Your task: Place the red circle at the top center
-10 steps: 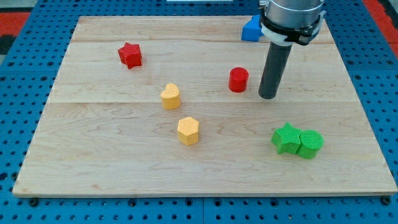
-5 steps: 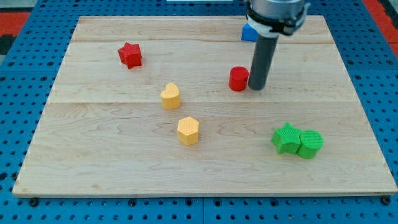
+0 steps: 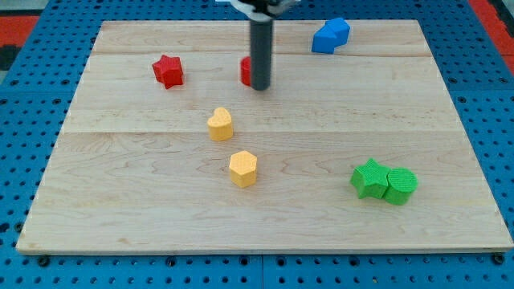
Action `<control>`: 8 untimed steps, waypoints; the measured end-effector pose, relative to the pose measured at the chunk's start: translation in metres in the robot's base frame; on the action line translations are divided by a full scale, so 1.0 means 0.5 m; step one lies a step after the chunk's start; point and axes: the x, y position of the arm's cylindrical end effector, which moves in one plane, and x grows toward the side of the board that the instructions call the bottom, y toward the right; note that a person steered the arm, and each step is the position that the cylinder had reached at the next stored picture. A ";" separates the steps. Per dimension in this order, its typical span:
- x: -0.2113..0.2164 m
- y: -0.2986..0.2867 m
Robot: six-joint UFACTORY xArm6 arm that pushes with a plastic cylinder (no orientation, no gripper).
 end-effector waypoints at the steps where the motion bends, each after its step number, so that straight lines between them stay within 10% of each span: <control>1: -0.020 -0.009; 8: -0.112 0.008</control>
